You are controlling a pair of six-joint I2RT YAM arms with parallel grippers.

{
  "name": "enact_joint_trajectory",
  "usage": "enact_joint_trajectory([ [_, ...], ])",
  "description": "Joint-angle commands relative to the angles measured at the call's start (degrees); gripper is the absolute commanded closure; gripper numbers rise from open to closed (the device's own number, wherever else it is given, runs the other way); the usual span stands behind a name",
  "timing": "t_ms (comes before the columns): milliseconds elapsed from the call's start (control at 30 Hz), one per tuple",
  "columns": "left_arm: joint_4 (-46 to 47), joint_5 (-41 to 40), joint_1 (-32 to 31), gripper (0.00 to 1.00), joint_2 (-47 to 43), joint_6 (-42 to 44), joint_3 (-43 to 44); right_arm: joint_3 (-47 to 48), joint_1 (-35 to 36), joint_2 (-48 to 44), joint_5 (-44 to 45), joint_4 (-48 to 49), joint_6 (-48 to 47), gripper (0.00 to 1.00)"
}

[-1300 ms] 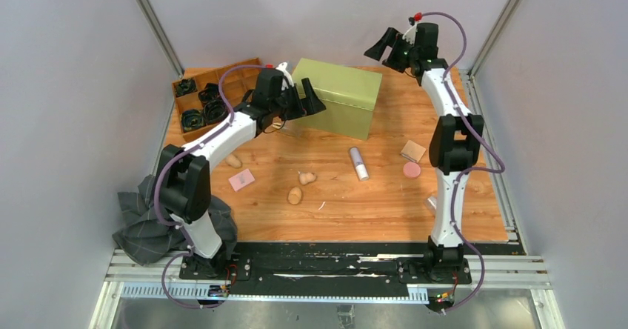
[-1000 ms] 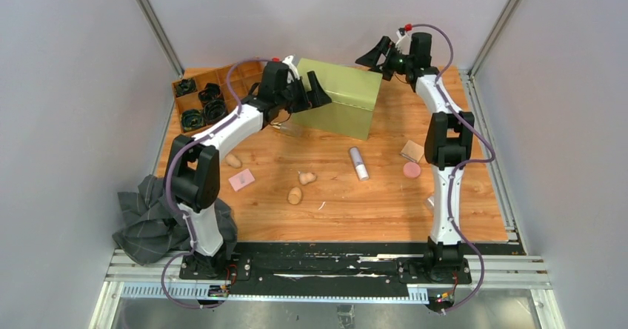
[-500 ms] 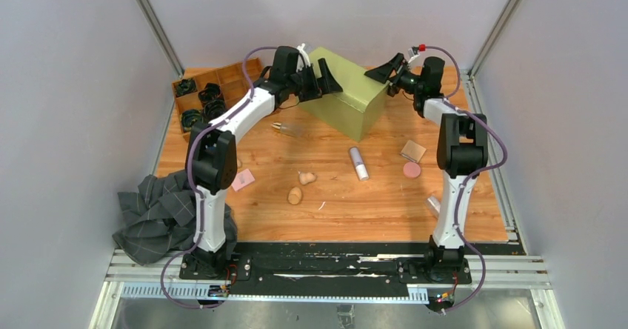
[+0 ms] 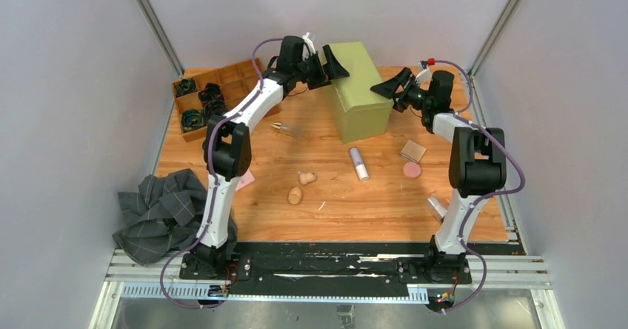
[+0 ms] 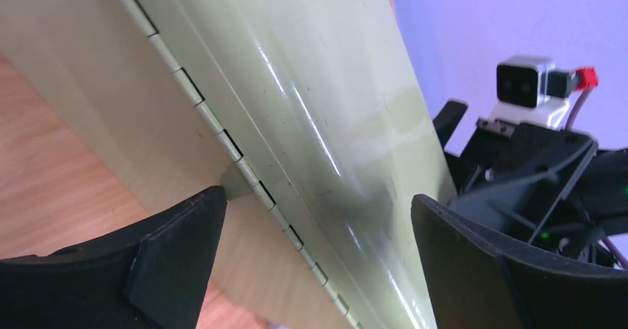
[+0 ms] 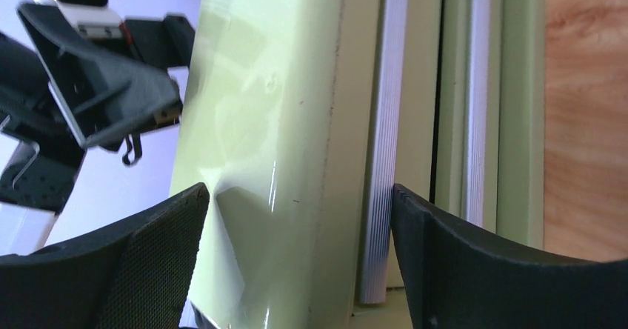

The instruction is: Organize the makeup

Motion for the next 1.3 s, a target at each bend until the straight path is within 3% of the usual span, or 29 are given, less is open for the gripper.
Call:
enact_joint_trajectory([
  [0, 5.3, 5.9, -1.9, 0.02, 5.0, -1.5, 10.4, -2.1, 1.7, -6.9, -7.0, -4.1, -3.4, 0.12],
  [167, 6.2, 4.8, -2.3, 0.02, 9.4, -2.9, 16.6, -5.9, 2.9, -10.9, -5.1, -3.8, -2.4, 0.12],
  [333, 5.0, 2.6, -2.1, 0.02, 14.1, -3.9, 25.9, -2.1, 3.6, -8.3, -5.4, -6.8, -1.1, 0.15],
  [467, 3.5, -0.8, -1.9, 0.02, 8.2, 1.2, 21.4, -4.1, 3.1, -11.7, -1.5, -12.9, -6.1, 0.16],
  [700, -8.9, -9.9, -1.8, 0.02, -3.3, 17.5, 22.2, -2.5, -0.4, -14.3, 3.3, -23.6, -12.3, 0.14],
  [833, -13.3, -11.7, -1.9, 0.02, -11.8, 20.7, 13.0, -0.9, -0.6, -12.8, 2.4, -25.5, -11.8, 0.14],
  [1067, -7.9, -15.4, -1.0, 0.02, -33.3, 18.8, -19.8, -4.1, 3.2, -12.9, 2.1, -22.6, -7.9, 0.14],
  [1267, -11.5, -15.4, 1.3, 0.02, -44.9, 21.9, -31.3, -7.0, 10.9, -13.8, 2.3, -6.0, 8.0, 0.14],
])
